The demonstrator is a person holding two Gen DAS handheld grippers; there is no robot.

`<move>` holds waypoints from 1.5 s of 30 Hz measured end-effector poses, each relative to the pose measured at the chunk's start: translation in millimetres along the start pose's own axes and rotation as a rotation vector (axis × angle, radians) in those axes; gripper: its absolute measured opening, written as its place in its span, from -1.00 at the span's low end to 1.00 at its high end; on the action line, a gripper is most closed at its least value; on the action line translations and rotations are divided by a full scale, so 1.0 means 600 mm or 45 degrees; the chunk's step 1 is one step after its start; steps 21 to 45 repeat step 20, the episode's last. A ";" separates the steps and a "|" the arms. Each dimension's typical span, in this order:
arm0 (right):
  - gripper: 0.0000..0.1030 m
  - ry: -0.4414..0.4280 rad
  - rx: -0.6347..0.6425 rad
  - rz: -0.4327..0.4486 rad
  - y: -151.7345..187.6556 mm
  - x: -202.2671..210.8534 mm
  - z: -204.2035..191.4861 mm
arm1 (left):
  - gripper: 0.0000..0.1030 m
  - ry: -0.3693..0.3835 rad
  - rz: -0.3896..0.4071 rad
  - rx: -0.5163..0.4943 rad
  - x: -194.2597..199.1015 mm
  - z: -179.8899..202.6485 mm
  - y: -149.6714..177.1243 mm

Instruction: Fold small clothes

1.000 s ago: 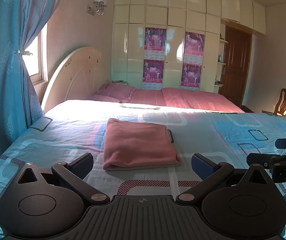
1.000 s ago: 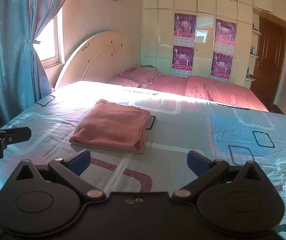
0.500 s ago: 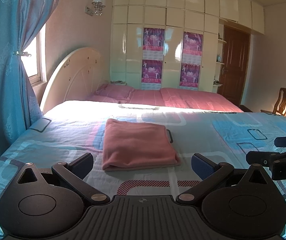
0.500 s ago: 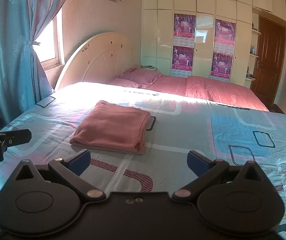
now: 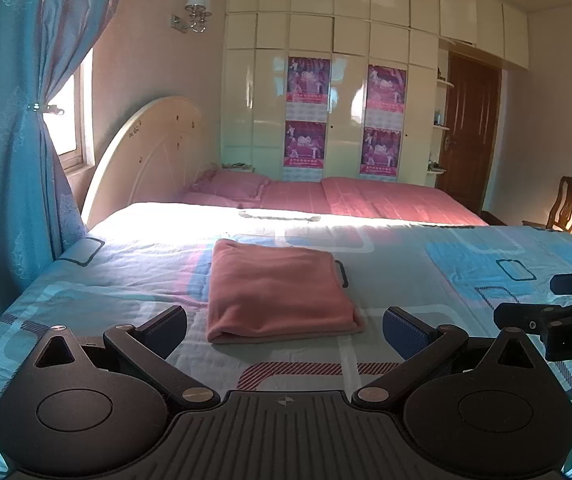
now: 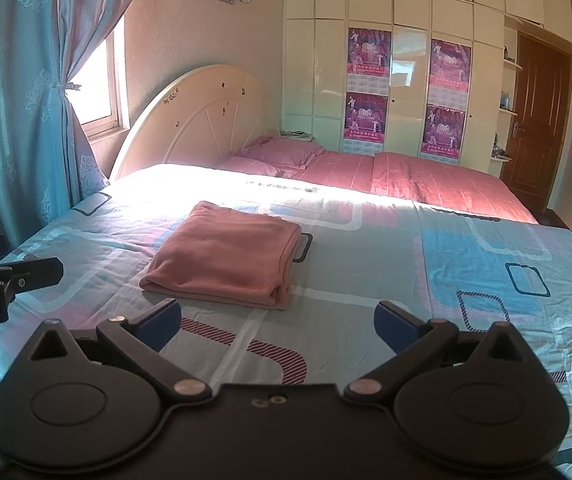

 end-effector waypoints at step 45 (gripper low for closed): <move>0.99 -0.027 0.020 0.003 -0.008 0.000 -0.012 | 0.99 -0.021 -0.019 -0.004 0.001 -0.004 0.004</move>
Point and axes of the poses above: each gripper's, at about its wrist camera, not at the fingertips, and x roughly against the way its jaws point, z to its right, y to its underside, the point moved 10 cm from there along -x, roughly the way its jaws point, and after that the axes turned 15 degrees about -x, right-handed, at the moved point
